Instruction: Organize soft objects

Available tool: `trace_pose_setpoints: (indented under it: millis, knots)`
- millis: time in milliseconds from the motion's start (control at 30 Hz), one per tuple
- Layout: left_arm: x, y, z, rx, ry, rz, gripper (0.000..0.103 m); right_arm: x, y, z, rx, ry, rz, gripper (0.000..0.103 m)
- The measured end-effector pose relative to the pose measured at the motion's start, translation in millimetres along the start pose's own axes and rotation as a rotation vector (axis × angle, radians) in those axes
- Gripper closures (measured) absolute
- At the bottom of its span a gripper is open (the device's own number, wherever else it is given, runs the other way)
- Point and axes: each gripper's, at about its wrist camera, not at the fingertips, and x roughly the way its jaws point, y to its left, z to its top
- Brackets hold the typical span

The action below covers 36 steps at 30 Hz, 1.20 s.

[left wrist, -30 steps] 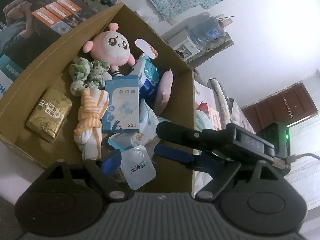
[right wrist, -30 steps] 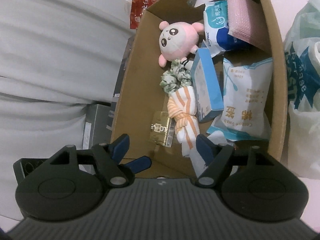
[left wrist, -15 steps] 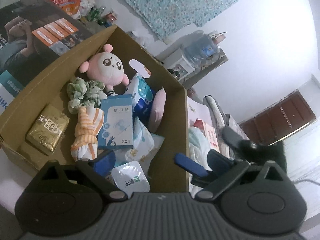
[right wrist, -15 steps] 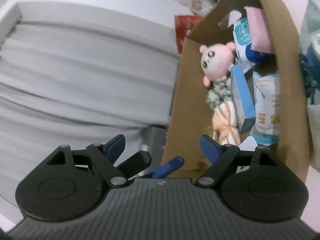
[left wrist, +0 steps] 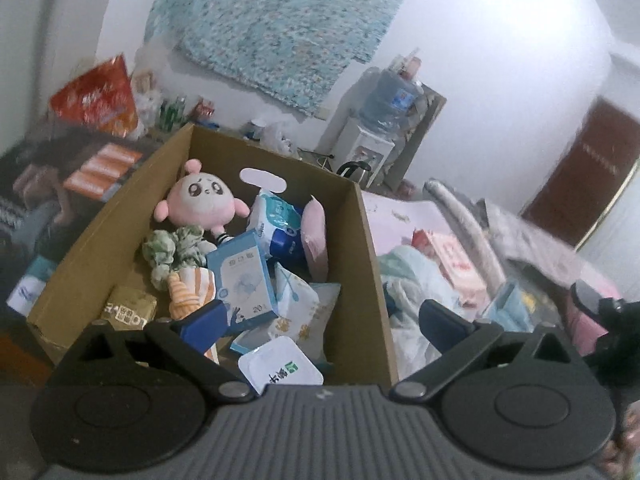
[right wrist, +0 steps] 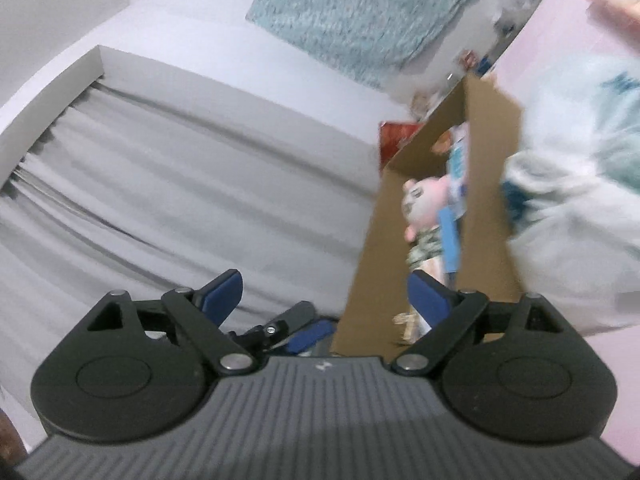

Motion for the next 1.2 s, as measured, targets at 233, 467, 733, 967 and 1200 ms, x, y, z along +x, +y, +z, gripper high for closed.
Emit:
trace_pose_setpoints:
  millis: [233,467,733,967,1200]
  knots:
    - [2.8,-40.7,-14.8,0.112,0.030,0.084,0.000,-52.9,-9.0,-14.2,-0.059,-0.075,-0.131,0.012]
    - [5.1,-79.6,-32.6,0.212,0.043,0.141,0.000,-88.6,-11.7,-24.5,-0.098,-0.116,-0.190,0.011]
    - [11.0,-116.2,-45.5,0.248,0.054,0.138,0.000,-128.7,-9.9,-26.0,-0.138,-0.131,-0.229,0.011]
    - [25.5,-159.5,-64.2,0.372,0.044,0.113,0.000,-158.5,-21.1,-27.3,-0.175,-0.158,-0.329,0.009]
    - [61.1,-206.1,-86.9,0.531,0.037,-0.002,0.000,-186.6,-45.7,-10.9,-0.226,-0.219,-0.518,0.008]
